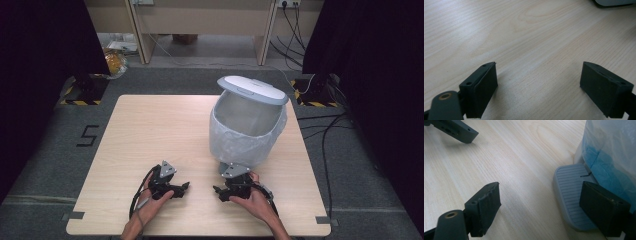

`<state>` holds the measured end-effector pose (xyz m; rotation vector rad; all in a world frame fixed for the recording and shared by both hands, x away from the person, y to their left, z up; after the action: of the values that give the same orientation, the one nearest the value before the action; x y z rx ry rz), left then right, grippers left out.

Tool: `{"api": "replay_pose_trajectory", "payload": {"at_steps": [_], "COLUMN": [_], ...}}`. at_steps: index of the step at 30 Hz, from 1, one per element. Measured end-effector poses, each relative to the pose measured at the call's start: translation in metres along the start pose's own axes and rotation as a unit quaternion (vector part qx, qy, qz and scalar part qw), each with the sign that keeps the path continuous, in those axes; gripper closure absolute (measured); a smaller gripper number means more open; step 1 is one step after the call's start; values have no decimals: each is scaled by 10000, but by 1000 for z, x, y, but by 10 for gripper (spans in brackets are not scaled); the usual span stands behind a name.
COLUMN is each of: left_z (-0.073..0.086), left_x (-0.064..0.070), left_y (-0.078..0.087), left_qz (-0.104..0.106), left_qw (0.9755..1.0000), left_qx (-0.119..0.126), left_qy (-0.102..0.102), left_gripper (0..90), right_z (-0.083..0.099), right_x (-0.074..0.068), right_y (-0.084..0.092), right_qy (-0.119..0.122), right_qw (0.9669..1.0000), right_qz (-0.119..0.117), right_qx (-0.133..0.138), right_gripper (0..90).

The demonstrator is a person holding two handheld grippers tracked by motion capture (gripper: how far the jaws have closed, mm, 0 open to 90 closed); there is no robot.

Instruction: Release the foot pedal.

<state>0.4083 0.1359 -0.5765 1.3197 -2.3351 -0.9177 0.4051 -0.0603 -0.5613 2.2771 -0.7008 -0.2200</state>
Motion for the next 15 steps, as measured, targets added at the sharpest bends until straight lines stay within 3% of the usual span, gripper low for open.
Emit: {"api": "replay_pose_trajectory", "payload": {"at_steps": [9, 15], "left_z": [0, 0], "left_x": [0, 0], "left_y": [0, 0], "left_qz": [1, 3], "left_qw": [10000, 10000], "left_qx": [-1, 5], "left_qy": [2, 6], "left_gripper": [134, 136], "right_z": [0, -1], "right_x": [0, 0], "right_y": [1, 8], "right_qy": [89, 78], "right_qw": [9999, 9995], "right_qz": [27, 69], "right_qx": [43, 287], "right_gripper": [171, 171]}}
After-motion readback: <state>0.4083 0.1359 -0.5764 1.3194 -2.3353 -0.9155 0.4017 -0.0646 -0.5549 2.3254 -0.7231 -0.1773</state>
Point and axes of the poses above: each handheld gripper's, and its own axes: y roughly backward along the jaws, z roughly out of its underside, x roughly to its right, the point moved 8 cm from there along -y, roughly forward along the jaws, and after that the axes turned 6 degrees about -z, right-handed, at the moved point
